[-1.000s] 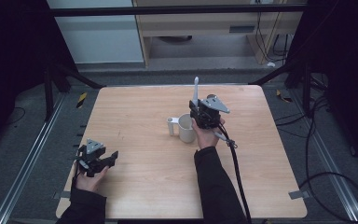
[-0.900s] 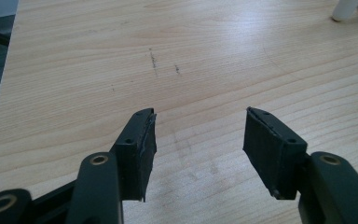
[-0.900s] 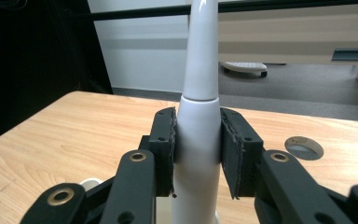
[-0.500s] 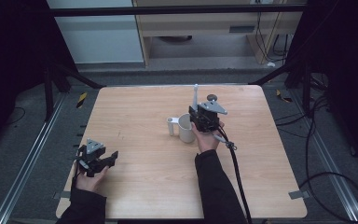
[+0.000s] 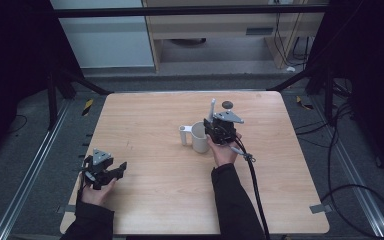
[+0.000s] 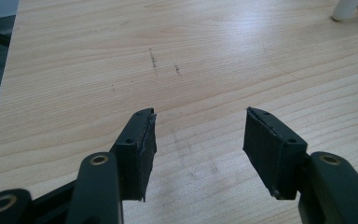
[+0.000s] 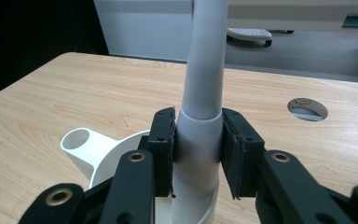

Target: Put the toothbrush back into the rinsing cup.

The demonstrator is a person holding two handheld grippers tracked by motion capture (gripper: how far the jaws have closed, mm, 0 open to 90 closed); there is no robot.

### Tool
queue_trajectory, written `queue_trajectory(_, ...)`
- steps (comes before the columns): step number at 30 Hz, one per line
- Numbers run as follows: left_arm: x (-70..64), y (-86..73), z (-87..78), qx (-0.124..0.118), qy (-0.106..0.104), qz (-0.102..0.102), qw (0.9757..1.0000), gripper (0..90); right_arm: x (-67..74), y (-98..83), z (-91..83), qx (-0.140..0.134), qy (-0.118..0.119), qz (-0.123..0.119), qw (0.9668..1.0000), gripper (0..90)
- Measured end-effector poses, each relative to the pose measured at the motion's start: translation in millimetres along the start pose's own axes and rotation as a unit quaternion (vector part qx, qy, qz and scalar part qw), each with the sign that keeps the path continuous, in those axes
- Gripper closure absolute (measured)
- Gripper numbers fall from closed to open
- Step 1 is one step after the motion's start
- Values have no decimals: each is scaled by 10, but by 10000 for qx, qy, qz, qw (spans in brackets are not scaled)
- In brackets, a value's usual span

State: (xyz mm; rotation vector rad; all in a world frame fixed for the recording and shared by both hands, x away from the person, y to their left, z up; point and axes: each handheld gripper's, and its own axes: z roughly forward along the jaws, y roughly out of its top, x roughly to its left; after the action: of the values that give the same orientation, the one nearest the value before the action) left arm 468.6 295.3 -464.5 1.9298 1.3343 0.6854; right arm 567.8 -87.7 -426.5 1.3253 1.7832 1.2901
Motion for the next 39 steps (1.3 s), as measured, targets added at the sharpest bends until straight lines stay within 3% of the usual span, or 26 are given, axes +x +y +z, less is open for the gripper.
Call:
queue_trajectory(15,-2,1,-2,-2,-2,-1,10000,426,0,22,-56,31,46,-129,9999,609)
queue_trajectory(26,-2,1,-5,-5,-6,-1,10000,425,9,14,-53,145,83,-231,9996,448)
queue_trajectory(39,-2,0,-8,-8,-5,-7,10000,424,67,41,-148,260,284,-409,9984,268)
